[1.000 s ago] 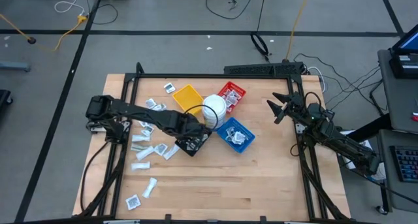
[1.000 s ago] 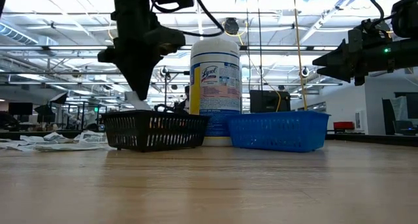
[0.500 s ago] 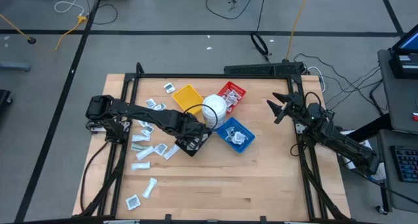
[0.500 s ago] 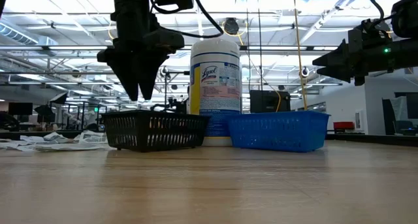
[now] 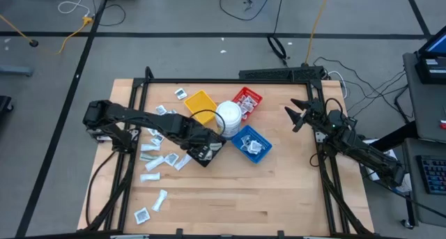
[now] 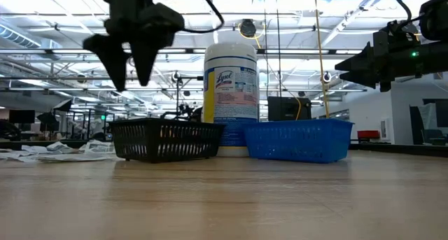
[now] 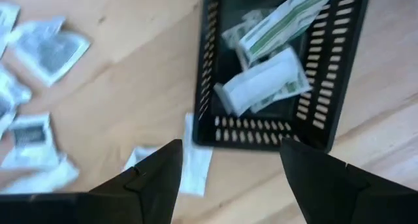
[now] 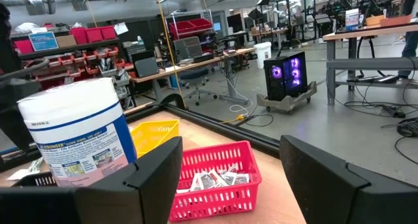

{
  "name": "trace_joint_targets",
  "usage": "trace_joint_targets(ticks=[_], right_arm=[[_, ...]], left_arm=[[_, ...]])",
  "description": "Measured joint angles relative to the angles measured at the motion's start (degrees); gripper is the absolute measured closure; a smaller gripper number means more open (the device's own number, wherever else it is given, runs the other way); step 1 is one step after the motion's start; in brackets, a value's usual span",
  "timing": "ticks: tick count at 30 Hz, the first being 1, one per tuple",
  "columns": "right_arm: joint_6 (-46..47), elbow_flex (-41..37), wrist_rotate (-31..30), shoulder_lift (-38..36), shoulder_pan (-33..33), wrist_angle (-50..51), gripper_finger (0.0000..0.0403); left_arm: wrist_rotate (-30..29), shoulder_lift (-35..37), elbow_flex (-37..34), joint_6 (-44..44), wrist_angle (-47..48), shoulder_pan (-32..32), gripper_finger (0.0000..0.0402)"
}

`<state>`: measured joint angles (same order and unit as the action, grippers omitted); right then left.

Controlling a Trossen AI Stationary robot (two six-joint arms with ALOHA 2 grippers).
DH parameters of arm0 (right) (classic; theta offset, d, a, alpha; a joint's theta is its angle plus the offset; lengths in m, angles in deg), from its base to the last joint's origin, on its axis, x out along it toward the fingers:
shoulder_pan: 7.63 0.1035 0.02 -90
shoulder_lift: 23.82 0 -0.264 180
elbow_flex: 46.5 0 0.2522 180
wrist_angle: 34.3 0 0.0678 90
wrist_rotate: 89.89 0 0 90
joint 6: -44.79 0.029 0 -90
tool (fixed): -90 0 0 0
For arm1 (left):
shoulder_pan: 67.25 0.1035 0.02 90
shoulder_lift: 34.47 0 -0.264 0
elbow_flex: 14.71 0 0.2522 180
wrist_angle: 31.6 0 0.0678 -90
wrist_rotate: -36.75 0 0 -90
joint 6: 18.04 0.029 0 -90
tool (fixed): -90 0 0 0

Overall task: Pick & Place First Aid Supplies
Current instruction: Put the bandage pack into the black bin

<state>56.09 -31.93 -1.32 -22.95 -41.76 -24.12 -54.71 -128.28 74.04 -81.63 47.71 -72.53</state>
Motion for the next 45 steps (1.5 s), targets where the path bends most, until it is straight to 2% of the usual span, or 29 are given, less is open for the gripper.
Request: trace_joint_targets(ticks=[6,9,19,32,36,45], right_arm=[[0.0,0.0,0.0,0.0,0.0,0.0,0.0149],[0.0,0.0,0.0,0.0,0.0,0.0,0.0149],[0.0,0.0,0.0,0.0,0.0,0.0,0.0149],[0.0,0.0,0.0,0.0,0.0,0.0,0.0149],[0.0,0.0,0.0,0.0,0.0,0.0,0.0149],[0.0,0.0,0.0,0.0,0.0,0.0,0.0149]], left_arm=[[4.0,2.7,-3.9,-8.7,0.1,-3.0,0.0157],[6.4,3.0,-6.4,-14.2,-0.8,-6.8,0.0160],[9.0,3.1,-10.3,-30.7,-2.8,-20.9,0.0149],[14.3,3.1,-11.7,-45.2,-7.0,-35.6,0.0152],[14.1,3.1,-12.3,-47.6,-8.0,-37.3,0.0149],[13.4,2.7,-18.9,-50.2,-19.7,-37.3,0.0155]])
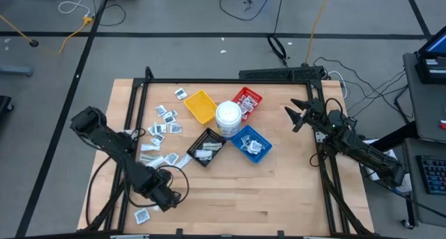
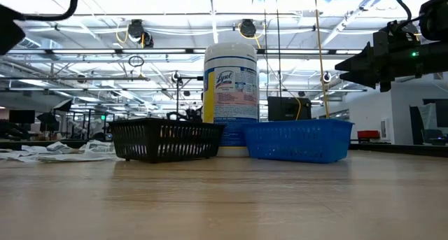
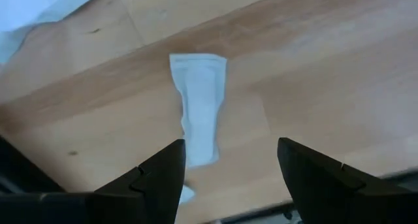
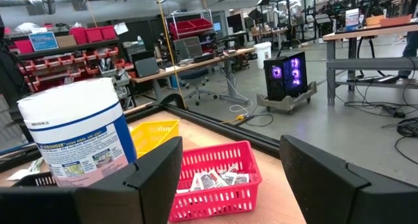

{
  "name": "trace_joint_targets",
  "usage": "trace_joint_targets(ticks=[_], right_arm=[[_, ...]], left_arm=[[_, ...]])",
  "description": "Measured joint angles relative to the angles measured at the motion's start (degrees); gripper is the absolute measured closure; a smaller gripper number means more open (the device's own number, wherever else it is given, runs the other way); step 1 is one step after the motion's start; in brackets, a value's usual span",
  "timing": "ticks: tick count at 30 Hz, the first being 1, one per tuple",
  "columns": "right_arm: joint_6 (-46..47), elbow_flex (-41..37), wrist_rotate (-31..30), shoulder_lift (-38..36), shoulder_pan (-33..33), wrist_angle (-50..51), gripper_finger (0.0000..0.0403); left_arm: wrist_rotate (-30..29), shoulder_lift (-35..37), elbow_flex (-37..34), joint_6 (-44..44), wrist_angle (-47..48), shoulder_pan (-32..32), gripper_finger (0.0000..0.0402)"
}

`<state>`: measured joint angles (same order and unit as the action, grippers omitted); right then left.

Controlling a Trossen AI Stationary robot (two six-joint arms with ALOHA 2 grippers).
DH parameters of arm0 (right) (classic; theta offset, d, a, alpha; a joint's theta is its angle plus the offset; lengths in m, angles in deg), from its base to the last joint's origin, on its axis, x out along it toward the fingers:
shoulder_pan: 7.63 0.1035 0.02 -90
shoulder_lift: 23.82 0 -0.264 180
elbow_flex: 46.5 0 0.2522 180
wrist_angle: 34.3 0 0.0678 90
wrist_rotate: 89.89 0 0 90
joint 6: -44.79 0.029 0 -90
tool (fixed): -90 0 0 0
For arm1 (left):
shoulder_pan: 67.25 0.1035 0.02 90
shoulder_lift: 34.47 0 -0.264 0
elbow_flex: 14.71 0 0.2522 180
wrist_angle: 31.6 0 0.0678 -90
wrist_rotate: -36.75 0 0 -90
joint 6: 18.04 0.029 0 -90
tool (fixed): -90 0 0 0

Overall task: Pick & Place First Aid Supplies
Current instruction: Put the bandage pack into the black bin

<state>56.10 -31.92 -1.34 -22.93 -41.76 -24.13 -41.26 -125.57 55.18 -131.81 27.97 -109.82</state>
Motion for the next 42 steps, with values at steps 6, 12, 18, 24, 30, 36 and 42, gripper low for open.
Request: trace_joint_targets(ticks=[6,12,18,24,30,36,42], right_arm=[[0.0,0.0,0.0,0.0,0.0,0.0,0.0149],[0.0,0.0,0.0,0.0,0.0,0.0,0.0149],[0.0,0.0,0.0,0.0,0.0,0.0,0.0149],[0.0,0.0,0.0,0.0,0.0,0.0,0.0149],[0.0,0.0,0.0,0.0,0.0,0.0,0.0149],[0.0,0.0,0.0,0.0,0.0,0.0,0.0149],[0.0,0.0,0.0,0.0,0.0,0.0,0.0149]], left_arm=[[0.3,-4.9,-0.5,0.2,-1.5,-0.3,0.0151],[-0.2,-7.5,-0.5,0.7,-1.5,-0.3,0.0153],[0.7,-8.2,-1.9,1.6,-5.6,-0.4,0.0211],[1.2,-8.1,-2.0,1.1,-5.6,-0.4,0.0317],[1.5,-7.8,-2.2,0.7,-5.4,-0.4,0.0394],[1.8,-6.3,-2.3,4.9,-5.5,2.8,0.0397],[1.2,-4.0,-2.3,16.3,-5.0,9.6,0.0398]])
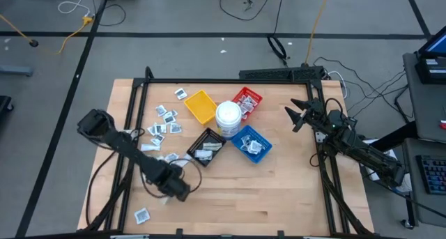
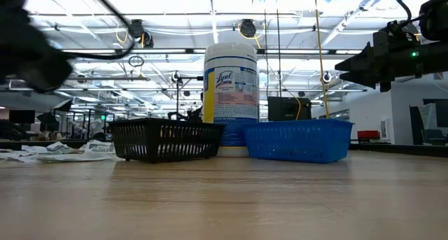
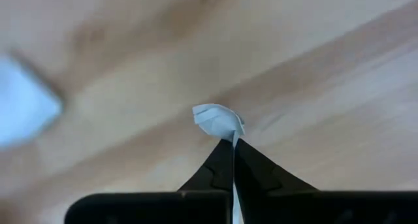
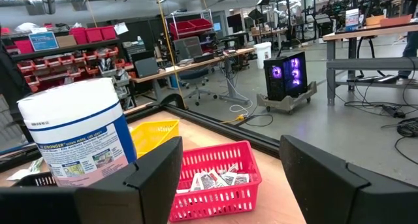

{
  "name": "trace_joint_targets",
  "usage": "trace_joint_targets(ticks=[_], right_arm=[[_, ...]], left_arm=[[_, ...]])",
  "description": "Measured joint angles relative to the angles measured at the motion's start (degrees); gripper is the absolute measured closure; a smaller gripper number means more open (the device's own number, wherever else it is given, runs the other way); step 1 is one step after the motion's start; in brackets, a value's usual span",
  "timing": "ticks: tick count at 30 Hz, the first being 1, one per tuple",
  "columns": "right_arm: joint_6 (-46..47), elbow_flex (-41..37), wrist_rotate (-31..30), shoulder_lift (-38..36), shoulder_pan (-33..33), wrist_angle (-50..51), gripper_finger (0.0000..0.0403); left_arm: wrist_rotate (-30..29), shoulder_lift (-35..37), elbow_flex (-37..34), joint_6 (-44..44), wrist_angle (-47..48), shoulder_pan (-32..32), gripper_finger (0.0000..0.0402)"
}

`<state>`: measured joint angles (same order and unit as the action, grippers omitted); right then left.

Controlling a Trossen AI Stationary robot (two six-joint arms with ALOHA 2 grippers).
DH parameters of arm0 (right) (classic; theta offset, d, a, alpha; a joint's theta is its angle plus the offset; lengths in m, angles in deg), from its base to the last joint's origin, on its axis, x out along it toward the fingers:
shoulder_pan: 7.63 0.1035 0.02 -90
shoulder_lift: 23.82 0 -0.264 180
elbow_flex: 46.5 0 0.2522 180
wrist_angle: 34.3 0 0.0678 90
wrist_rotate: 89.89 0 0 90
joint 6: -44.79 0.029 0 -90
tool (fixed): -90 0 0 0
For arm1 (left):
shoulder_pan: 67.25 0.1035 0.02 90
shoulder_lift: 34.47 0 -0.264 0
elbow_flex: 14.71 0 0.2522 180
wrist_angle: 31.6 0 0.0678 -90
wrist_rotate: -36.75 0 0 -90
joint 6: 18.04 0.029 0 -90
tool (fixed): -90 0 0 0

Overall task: Pick & Place First Aid Supplies
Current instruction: Put the bandage pack into the black bin

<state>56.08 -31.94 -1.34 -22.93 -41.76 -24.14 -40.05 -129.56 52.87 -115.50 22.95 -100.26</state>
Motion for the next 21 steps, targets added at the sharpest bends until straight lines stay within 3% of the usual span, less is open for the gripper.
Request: trace_joint_targets(ticks=[11,21], right_arm=[[0.0,0.0,0.0,0.0,0.0,0.0,0.0149],[0.0,0.0,0.0,0.0,0.0,0.0,0.0149]], left_arm=[[-1.2,5.0,0.1,24.0,4.4,14.1,0.0399],[-0.6,8.1,3.0,38.3,15.5,24.7,0.0400]])
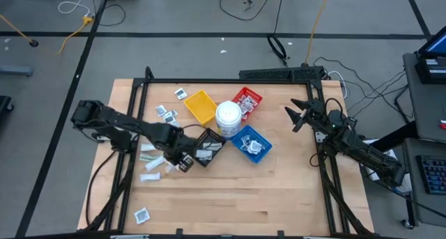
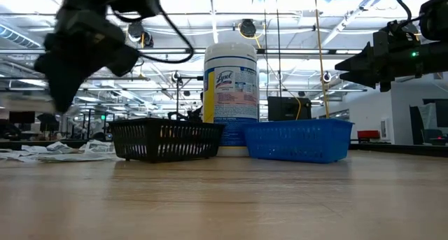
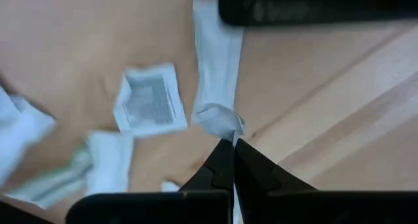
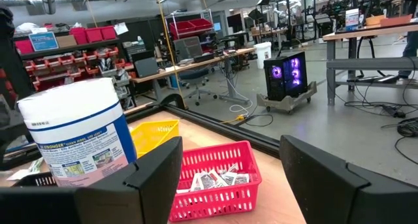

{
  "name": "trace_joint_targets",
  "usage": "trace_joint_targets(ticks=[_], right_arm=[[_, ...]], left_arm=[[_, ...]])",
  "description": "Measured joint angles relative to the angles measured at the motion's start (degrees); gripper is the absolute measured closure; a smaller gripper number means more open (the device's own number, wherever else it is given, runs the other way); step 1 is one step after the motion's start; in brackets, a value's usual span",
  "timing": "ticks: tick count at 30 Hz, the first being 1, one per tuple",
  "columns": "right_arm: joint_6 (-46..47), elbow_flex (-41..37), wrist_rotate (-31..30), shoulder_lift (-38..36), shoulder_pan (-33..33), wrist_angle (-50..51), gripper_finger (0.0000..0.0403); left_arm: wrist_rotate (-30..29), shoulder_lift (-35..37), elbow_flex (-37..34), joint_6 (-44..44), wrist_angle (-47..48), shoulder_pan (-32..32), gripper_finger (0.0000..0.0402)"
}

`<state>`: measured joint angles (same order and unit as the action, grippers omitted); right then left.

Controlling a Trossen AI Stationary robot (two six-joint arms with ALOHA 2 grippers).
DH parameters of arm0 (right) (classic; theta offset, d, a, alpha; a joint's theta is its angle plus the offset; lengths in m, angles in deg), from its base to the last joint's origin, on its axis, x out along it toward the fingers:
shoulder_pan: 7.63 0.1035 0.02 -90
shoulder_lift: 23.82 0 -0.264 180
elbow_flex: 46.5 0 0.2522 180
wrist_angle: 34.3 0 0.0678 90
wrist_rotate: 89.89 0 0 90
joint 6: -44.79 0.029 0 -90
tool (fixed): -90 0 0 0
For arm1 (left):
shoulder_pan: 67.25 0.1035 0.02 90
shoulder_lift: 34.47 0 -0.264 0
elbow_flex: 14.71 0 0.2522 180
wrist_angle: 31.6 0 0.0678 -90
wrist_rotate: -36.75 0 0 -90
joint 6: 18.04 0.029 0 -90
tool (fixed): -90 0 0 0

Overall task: Pick & Place First Aid Supplies
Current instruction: Put the bandage pack into the black bin

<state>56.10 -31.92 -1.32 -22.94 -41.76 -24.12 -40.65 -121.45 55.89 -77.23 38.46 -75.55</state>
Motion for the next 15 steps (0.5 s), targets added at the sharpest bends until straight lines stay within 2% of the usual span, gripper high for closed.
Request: trace_joint_targets(ticks=[8,15], right_arm=[[0.0,0.0,0.0,0.0,0.0,0.0,0.0149],[0.0,0.0,0.0,0.0,0.0,0.0,0.0149]], left_arm=[[-0.8,-6.3,11.3,10.6,6.2,7.2,0.0401],[-0.9,-12.4,19.6,15.2,7.5,10.0,0.0401]])
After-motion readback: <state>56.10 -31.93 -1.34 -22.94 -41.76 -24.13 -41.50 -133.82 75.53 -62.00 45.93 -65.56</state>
